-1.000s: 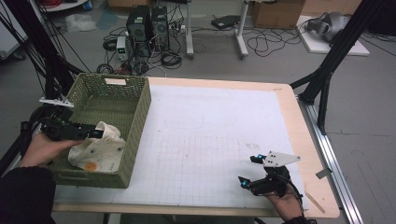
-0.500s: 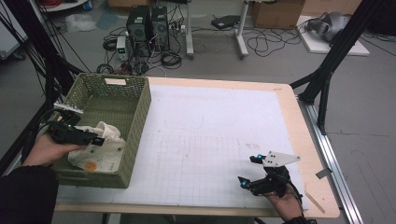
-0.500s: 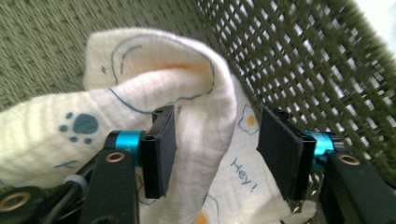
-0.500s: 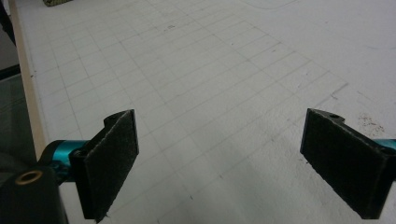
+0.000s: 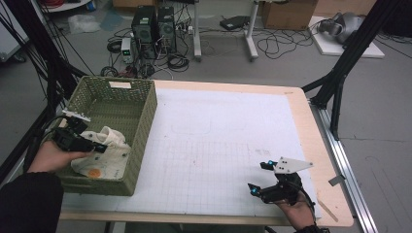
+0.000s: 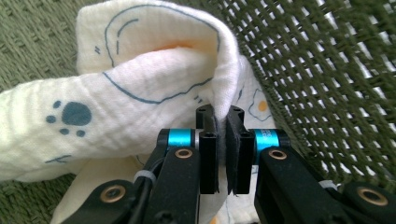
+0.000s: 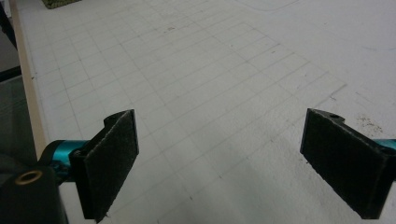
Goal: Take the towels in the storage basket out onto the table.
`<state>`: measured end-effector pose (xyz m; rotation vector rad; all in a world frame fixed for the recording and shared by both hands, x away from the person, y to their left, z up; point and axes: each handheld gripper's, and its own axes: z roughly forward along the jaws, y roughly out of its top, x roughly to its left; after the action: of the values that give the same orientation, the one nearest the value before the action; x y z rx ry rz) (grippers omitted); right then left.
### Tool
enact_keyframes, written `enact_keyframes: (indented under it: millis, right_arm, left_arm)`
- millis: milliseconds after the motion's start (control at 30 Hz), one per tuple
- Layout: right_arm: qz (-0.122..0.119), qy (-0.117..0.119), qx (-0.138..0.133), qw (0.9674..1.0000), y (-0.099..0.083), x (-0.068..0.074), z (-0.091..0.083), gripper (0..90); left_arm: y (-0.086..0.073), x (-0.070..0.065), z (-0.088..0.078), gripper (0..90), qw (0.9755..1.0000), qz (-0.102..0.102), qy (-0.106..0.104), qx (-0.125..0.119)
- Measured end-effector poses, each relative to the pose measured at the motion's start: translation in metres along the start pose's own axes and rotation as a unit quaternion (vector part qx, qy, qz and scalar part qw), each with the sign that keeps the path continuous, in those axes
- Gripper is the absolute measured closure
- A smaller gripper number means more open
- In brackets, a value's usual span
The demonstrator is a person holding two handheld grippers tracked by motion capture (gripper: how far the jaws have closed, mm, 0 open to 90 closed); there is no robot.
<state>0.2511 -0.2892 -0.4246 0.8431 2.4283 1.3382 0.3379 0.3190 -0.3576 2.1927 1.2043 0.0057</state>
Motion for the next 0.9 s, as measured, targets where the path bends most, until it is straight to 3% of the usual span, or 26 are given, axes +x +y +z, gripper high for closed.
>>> enact_keyframes:
  millis: [233,400,633,900]
  right_arm:
    - [0.002,-0.002,-0.002,1.0000,0.000,-0.001,-0.002,10.5]
    - [0.004,-0.004,-0.004,1.0000,-0.001,-0.001,-0.003,10.5]
    - [0.004,-0.005,-0.006,1.0000,-0.001,-0.002,-0.004,10.5]
    - [0.007,-0.007,-0.008,0.9999,0.000,-0.002,-0.005,10.5]
  left_arm:
    - [-0.002,-0.003,-0.016,85.0,0.9982,-0.009,-0.021,-0.055]
    - [-0.007,0.000,-0.027,85.3,0.9928,-0.029,-0.041,-0.108]
    - [-0.011,-0.003,-0.040,85.4,0.9793,-0.047,-0.079,-0.180]
    - [-0.001,-0.014,-0.059,85.6,0.9598,-0.046,-0.128,-0.246]
